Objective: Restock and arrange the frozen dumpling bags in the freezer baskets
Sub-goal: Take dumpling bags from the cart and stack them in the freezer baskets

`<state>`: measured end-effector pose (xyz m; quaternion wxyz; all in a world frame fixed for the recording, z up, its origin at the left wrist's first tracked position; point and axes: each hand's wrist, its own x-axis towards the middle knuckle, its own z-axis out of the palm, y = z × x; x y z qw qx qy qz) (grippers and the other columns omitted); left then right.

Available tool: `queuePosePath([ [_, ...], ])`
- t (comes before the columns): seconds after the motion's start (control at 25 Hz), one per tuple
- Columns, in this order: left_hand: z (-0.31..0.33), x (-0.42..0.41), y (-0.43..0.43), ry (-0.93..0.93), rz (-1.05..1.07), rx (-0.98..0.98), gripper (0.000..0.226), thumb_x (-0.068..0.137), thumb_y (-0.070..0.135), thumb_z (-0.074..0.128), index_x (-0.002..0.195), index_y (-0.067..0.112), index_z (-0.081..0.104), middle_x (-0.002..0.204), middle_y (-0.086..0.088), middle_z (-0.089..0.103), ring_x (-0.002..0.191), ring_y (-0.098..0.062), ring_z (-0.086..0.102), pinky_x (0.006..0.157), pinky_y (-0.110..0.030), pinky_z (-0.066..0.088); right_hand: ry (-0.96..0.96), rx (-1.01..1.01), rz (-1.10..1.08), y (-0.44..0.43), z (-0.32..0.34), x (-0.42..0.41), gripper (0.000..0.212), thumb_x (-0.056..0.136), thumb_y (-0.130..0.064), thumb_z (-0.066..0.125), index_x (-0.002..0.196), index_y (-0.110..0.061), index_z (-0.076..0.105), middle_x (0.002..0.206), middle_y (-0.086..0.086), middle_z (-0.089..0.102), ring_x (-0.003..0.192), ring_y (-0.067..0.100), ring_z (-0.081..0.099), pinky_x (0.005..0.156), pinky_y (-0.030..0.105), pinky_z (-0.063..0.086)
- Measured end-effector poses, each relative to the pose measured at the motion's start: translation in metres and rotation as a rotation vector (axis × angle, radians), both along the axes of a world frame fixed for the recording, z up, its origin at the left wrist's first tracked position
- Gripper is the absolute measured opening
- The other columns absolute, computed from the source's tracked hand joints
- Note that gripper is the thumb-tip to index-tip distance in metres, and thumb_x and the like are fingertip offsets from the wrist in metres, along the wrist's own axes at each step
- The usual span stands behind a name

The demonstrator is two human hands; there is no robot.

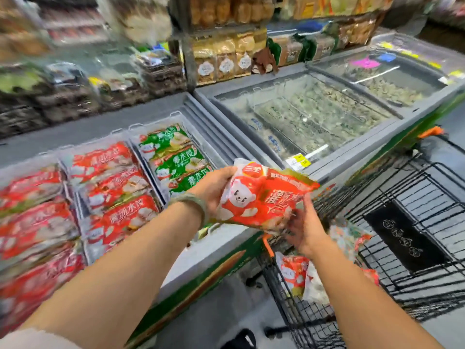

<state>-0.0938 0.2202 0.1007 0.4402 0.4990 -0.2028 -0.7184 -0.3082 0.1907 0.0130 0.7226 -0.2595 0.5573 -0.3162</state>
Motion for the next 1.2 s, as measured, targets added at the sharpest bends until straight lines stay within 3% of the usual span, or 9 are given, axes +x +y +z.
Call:
queuePosePath([
  [0.16, -0.002, 0.089, 0.051, -0.026, 0.171, 0.020, 0.036, 0.097, 0.024, 0.037, 0.105, -0.001, 0.062, 0.089, -0.017, 0.071, 0.078, -0.028, 0.067, 0.080, -0.038, 0.056, -0.066, 0.020, 0.091, 0.026, -0.003, 0.087, 0.072, 0.075, -0.080, 0.038, 0.107, -0.022, 0.067, 0.095, 0.001, 0.076, 0.085, 0.019, 0.073, 0.075, 0.041, 0.058],
  [0.24, -0.006, 0.137, 0.084, -0.056, 0.275, 0.031, 0.037, 0.099, 0.024, 0.037, 0.103, -0.002, 0.062, 0.086, -0.017, 0.072, 0.080, -0.028, 0.066, 0.093, -0.041, 0.050, -0.029, 0.019, 0.151, 0.044, -0.007, 0.135, 0.075, 0.072, -0.081, 0.040, 0.106, -0.020, 0.068, 0.096, 0.003, 0.076, 0.082, 0.020, 0.073, 0.072, 0.038, 0.059],
  [0.36, -0.018, 0.204, 0.134, -0.069, 0.380, 0.038, 0.044, 0.100, 0.030, 0.036, 0.121, -0.003, 0.058, 0.113, -0.023, 0.064, 0.102, -0.035, 0.060, 0.103, -0.044, 0.043, -0.008, 0.006, 0.250, 0.071, -0.013, 0.204, 0.075, 0.080, -0.077, 0.033, 0.106, -0.016, 0.068, 0.089, 0.008, 0.074, 0.074, 0.019, 0.069, 0.069, 0.031, 0.057],
  [0.56, -0.043, 0.282, 0.210, -0.112, 0.378, 0.086, 0.039, 0.097, 0.009, 0.042, 0.078, 0.010, 0.076, 0.074, -0.007, 0.076, 0.063, -0.017, 0.073, 0.053, -0.026, 0.057, 0.089, -0.042, 0.402, 0.107, -0.022, 0.302, 0.068, 0.091, -0.067, 0.027, 0.109, -0.016, 0.067, 0.096, 0.008, 0.074, 0.084, 0.023, 0.069, 0.070, 0.033, 0.057],
  [0.72, -0.083, 0.320, 0.249, -0.233, 0.516, 0.222, 0.036, 0.092, -0.011, 0.037, 0.119, 0.011, 0.047, 0.109, -0.018, 0.061, 0.088, -0.029, 0.063, 0.069, -0.040, 0.055, 0.248, -0.072, 0.419, 0.127, -0.027, 0.365, 0.050, 0.098, -0.051, 0.031, 0.090, -0.015, 0.065, 0.079, -0.001, 0.071, 0.072, 0.017, 0.067, 0.057, 0.028, 0.052],
  [0.92, -0.142, 0.334, 0.271, -0.293, 0.471, 0.401, 0.035, 0.088, -0.012, 0.035, 0.108, 0.010, 0.054, 0.092, -0.020, 0.062, 0.085, -0.031, 0.063, 0.081, -0.044, 0.055, 0.344, -0.088, 0.559, 0.125, -0.030, 0.418, 0.045, 0.098, -0.049, 0.034, 0.089, -0.017, 0.065, 0.088, 0.005, 0.071, 0.085, 0.024, 0.067, 0.075, 0.036, 0.054],
  [1.08, -0.189, 0.347, 0.275, -0.409, 0.601, 0.592, 0.026, 0.087, -0.010, 0.038, 0.102, -0.012, 0.059, 0.105, -0.034, 0.060, 0.103, -0.041, 0.062, 0.084, -0.044, 0.049, 0.456, -0.102, 0.792, 0.126, -0.044, 0.462, 0.043, 0.099, -0.042, 0.030, 0.105, -0.013, 0.061, 0.110, 0.013, 0.067, 0.103, 0.031, 0.063, 0.096, 0.046, 0.049],
  [1.16, -0.203, 0.355, 0.277, -0.416, 0.644, 0.647, 0.026, 0.090, -0.003, 0.044, 0.110, -0.012, 0.058, 0.117, -0.029, 0.060, 0.110, -0.037, 0.061, 0.090, -0.040, 0.051, 0.555, -0.131, 0.869, 0.128, -0.055, 0.480, 0.042, 0.099, -0.036, 0.033, 0.122, -0.007, 0.054, 0.124, 0.019, 0.059, 0.113, 0.034, 0.057, 0.100, 0.049, 0.045],
  [1.2, -0.206, 0.362, 0.278, -0.377, 0.682, 0.664, 0.019, 0.091, -0.001, 0.045, 0.100, -0.006, 0.061, 0.114, -0.026, 0.059, 0.108, -0.031, 0.061, 0.094, -0.040, 0.051, 0.583, -0.130, 0.905, 0.128, -0.063, 0.489, 0.041, 0.100, -0.032, 0.035, 0.125, -0.004, 0.051, 0.124, 0.021, 0.058, 0.108, 0.033, 0.058, 0.096, 0.047, 0.047],
])
